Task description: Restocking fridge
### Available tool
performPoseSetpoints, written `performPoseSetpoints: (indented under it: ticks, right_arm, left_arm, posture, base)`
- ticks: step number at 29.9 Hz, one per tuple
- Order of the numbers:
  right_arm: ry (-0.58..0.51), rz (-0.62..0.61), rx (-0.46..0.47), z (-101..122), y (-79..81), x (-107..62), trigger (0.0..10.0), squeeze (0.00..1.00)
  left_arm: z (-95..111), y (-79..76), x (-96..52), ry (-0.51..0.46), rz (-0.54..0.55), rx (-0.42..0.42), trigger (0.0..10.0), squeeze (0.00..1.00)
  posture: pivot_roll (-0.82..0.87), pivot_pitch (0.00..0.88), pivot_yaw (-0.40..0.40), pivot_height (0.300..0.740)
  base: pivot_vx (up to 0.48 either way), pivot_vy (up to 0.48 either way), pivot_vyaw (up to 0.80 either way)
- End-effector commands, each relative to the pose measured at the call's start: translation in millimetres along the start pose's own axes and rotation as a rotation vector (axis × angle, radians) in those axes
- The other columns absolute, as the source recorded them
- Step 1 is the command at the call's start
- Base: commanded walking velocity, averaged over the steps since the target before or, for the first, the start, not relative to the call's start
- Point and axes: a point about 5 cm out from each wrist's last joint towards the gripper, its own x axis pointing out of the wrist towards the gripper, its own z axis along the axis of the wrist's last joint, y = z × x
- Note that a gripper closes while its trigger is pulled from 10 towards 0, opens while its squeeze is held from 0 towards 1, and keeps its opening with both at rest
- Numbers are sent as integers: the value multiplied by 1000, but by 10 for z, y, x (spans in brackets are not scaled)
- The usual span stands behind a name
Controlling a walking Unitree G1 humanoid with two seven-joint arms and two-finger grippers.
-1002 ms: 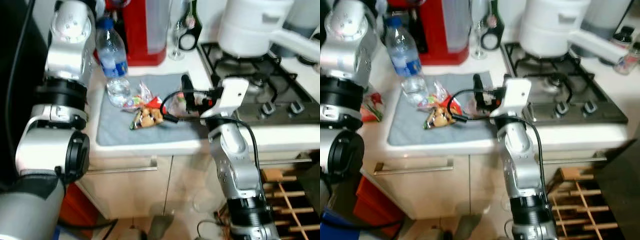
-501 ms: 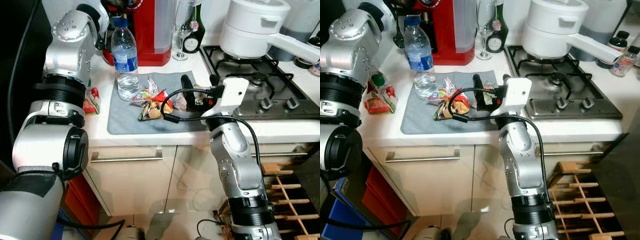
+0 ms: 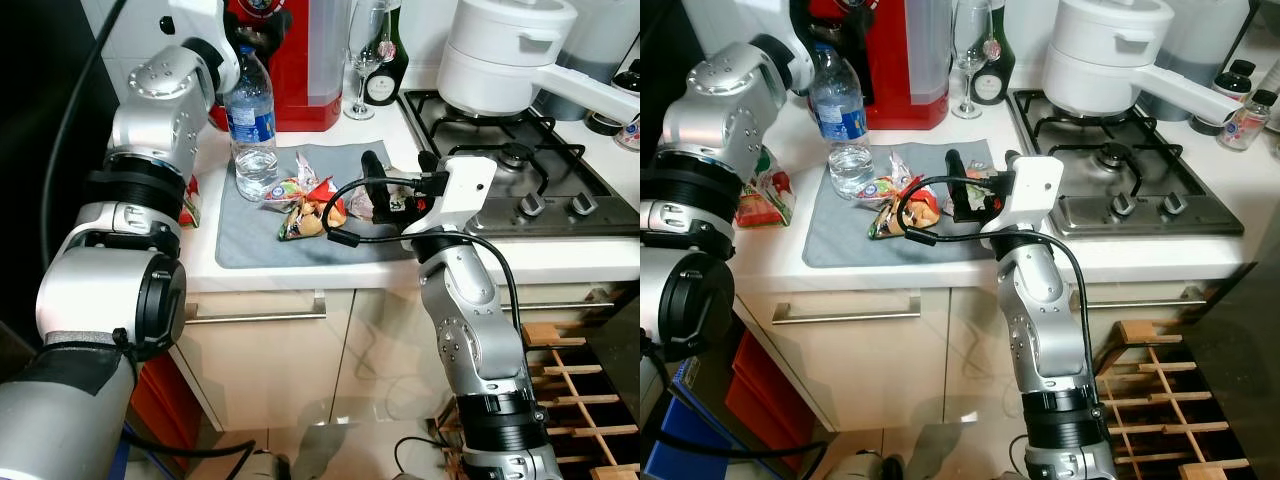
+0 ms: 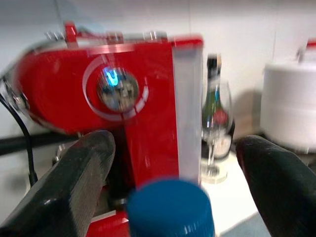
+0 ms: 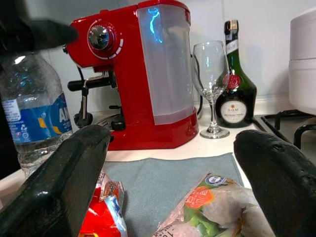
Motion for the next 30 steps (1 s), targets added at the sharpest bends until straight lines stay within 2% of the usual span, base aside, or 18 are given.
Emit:
performPoseSetpoints:
  ticks: [1,6,15,16,17,30]
  right_arm:
    - [17,19,0,-13,33,20,10000,0]
    - [25,18,3,-19,22,29,10000,0]
    - [33,23,6,-35,31,51,10000,0]
    - [35,23,6,-40,35,55,10000,0]
    - [36,24,6,-44,37,57,10000,0]
    - [46,27,1,-66,23,59,10000,0]
  left_arm:
    - [-59,-28,16,52,0,18,10000,0]
    - [-176,-29,9,97,1,5,10000,0]
    - [-236,29,-6,122,37,11,10000,0]
    - [-234,66,-13,119,62,12,2118,0]
    - [-231,84,-17,116,72,13,0,0]
    - [-247,77,-24,95,61,7,0,0]
  posture:
    - [-6,0,45,740]
    - [-9,0,40,740]
    - [-4,0,43,740]
    - [-3,0,45,740]
    - [-2,0,46,740]
    - [-8,0,37,740]
  base:
    - [0,0,0]
    - [0,0,0]
    - [0,0,0]
    - [0,0,0]
    - [0,0,0]
    - [0,0,0]
